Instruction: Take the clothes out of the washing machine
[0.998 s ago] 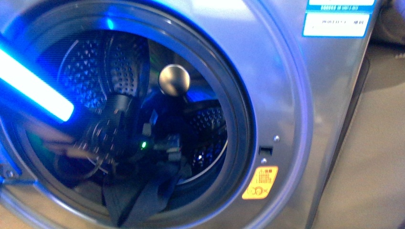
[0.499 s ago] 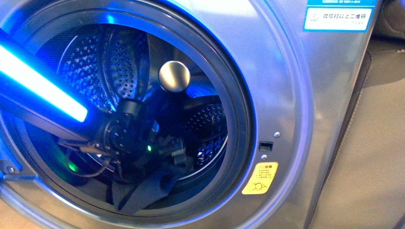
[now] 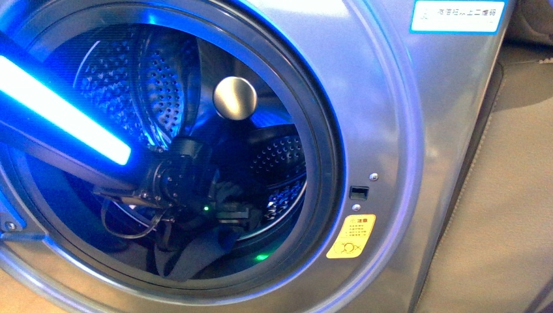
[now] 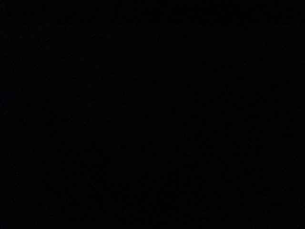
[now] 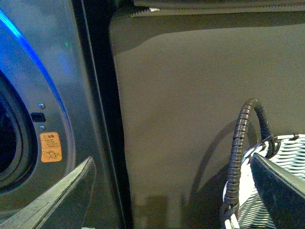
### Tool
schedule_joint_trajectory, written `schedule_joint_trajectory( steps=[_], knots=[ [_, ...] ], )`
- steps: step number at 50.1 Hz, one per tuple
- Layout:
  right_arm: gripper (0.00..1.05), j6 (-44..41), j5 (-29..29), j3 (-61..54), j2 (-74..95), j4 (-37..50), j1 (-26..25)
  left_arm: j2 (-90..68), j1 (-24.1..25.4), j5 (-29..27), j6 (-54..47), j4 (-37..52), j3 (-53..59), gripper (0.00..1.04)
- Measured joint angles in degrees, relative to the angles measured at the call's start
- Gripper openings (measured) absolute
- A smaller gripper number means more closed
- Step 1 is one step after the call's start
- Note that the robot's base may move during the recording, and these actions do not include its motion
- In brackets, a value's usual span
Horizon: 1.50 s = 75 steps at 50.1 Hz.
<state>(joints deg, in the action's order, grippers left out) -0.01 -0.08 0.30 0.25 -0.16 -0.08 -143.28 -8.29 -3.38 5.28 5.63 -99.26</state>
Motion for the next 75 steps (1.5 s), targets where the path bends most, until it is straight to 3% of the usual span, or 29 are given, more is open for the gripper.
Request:
schedule_joint_trajectory(
  steps=[5,10,25,37,58,75],
  knots=[
    [0.97,0.00,0.00,0.00,0.00,0.00,0.00,3.45,0.37,0.74,-2.27,4.37,5.03,0.13],
    [0.97,0.00,0.00,0.00,0.00,0.00,0.00,7.58,0.76,2.29,-4.33,8.04,10.34,0.09],
    [0.97,0.00,0.00,0.00,0.00,0.00,0.00,20.72,1.42,5.11,-5.33,16.02,27.47,0.09],
    [0.97,0.00,0.00,0.00,0.00,0.00,0.00,24.87,1.20,8.07,-3.76,21.20,33.90,0.09],
    [0.97,0.00,0.00,0.00,0.00,0.00,0.00,36.22,-6.08,9.62,-2.05,25.29,44.04,0.09],
    [0.97,0.00,0.00,0.00,0.00,0.00,0.00,44.74,-7.43,10.05,-2.12,26.71,53.44,0.09]
  ],
)
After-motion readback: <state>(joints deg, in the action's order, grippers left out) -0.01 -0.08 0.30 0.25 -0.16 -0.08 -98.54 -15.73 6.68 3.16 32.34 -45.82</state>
